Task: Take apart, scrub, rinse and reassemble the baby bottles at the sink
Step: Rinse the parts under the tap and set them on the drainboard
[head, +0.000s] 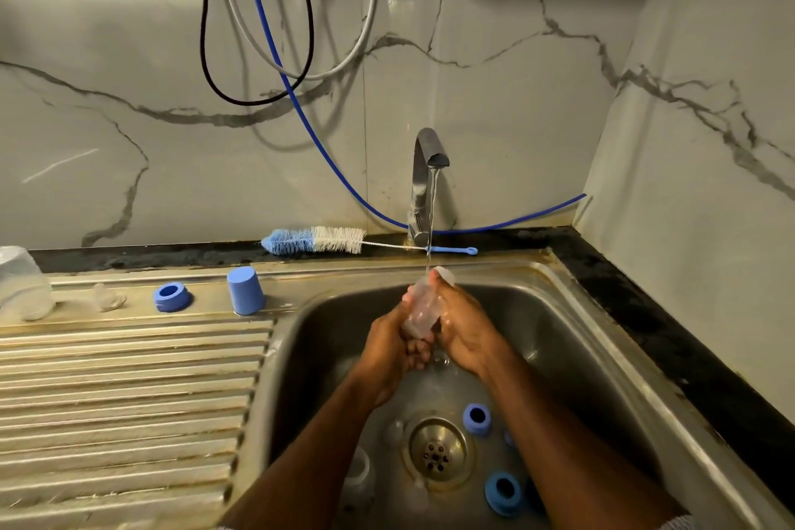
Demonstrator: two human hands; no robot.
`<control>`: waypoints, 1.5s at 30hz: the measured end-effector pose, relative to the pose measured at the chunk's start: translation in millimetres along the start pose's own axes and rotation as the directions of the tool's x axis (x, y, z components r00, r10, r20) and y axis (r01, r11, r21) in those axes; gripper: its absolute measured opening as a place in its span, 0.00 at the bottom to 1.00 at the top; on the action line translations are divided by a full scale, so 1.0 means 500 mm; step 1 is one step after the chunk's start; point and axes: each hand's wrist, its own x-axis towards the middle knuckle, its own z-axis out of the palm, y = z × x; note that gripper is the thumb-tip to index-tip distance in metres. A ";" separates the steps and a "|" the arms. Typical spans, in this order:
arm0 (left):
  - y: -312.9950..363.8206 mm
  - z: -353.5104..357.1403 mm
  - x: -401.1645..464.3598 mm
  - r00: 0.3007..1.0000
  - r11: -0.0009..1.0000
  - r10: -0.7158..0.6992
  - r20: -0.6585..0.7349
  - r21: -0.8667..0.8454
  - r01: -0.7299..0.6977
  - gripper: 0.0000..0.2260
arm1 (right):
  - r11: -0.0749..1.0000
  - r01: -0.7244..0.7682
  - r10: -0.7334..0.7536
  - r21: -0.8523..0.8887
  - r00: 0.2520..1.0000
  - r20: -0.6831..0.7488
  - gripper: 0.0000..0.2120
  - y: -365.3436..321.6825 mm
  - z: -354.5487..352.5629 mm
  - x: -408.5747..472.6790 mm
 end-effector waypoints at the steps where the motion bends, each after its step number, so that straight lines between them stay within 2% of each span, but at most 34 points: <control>1: 0.008 0.002 -0.004 0.998 0.993 -0.064 0.019 -0.100 0.066 0.26 | 1.000 0.008 -0.009 0.023 0.999 0.049 0.27 0.001 -0.001 -0.004; 4: 0.022 0.004 -0.008 0.993 0.947 -0.119 0.010 -0.298 0.117 0.31 | 0.999 0.046 -0.046 0.006 0.973 0.224 0.32 0.013 -0.001 -0.007; 6: 0.023 0.002 -0.004 0.991 0.944 -0.131 -0.017 -0.309 0.119 0.32 | 0.996 0.078 -0.068 -0.036 0.972 0.225 0.32 0.016 0.008 -0.012; 9: 0.015 0.002 0.002 0.999 0.995 -0.052 -0.004 -0.080 0.051 0.26 | 0.992 0.084 -0.074 -0.094 0.992 0.102 0.25 0.006 0.021 -0.024; 12: 0.000 -0.011 0.009 0.998 0.980 0.069 0.001 0.189 -0.068 0.17 | 0.924 0.162 -0.168 -0.347 0.986 0.013 0.30 0.001 0.009 -0.011; 15: -0.009 -0.042 0.019 0.992 0.899 0.098 -0.077 0.435 -0.055 0.12 | 0.759 0.232 -0.272 -0.608 0.962 0.028 0.26 0.005 -0.007 0.000; 19: -0.017 -0.064 0.022 0.988 0.765 0.086 -0.132 0.643 0.019 0.13 | 0.671 0.265 -0.263 -0.693 0.958 0.112 0.26 0.010 -0.011 -0.002; 22: -0.016 -0.070 0.025 0.976 0.638 0.158 -0.150 0.770 0.015 0.19 | 0.469 0.318 -0.457 -0.824 0.886 0.081 0.26 0.016 -0.011 0.001; 23: -0.014 -0.073 0.025 0.967 0.628 0.180 -0.180 0.778 0.028 0.19 | 0.449 0.304 -0.441 -0.840 0.893 0.087 0.25 0.020 -0.012 0.002; 26: -0.013 -0.079 0.026 0.954 0.645 0.191 -0.232 0.762 0.057 0.13 | 0.384 0.209 -0.257 -0.900 0.960 0.113 0.23 0.040 -0.018 0.003; 29: -0.013 -0.078 0.031 0.958 0.625 0.170 -0.232 0.777 0.077 0.16 | 0.421 0.218 -0.337 -0.880 0.939 0.072 0.23 0.041 -0.017 -0.002; 32: -0.015 -0.072 0.030 0.972 0.628 0.133 -0.195 0.775 0.070 0.21 | 0.338 0.190 -0.267 -0.922 0.958 0.100 0.23 0.044 -0.015 -0.004; 35: -0.017 -0.075 0.035 0.980 0.582 0.127 -0.153 0.811 0.051 0.20 | 0.422 0.188 -0.316 -0.887 0.947 0.050 0.23 0.044 -0.019 -0.001; 38: -0.019 -0.076 0.034 0.978 0.587 0.134 -0.162 0.808 0.053 0.21 | 0.311 0.129 -0.200 -0.942 0.978 0.067 0.20 0.044 -0.019 -0.004; 41: -0.022 -0.080 0.039 0.977 0.576 0.154 -0.149 0.817 0.034 0.17 | 0.366 0.149 -0.287 -0.918 0.957 0.041 0.19 0.045 -0.025 -0.004; 43: -0.023 -0.080 0.039 0.975 0.579 0.163 -0.150 0.815 0.029 0.16 | 0.320 0.108 -0.222 -0.941 0.974 0.036 0.15 0.042 -0.021 -0.007; 45: -0.024 -0.079 0.039 0.974 0.570 0.166 -0.152 0.821 0.031 0.16 | 0.303 0.082 -0.200 -0.949 0.979 0.021 0.18 0.045 -0.020 -0.007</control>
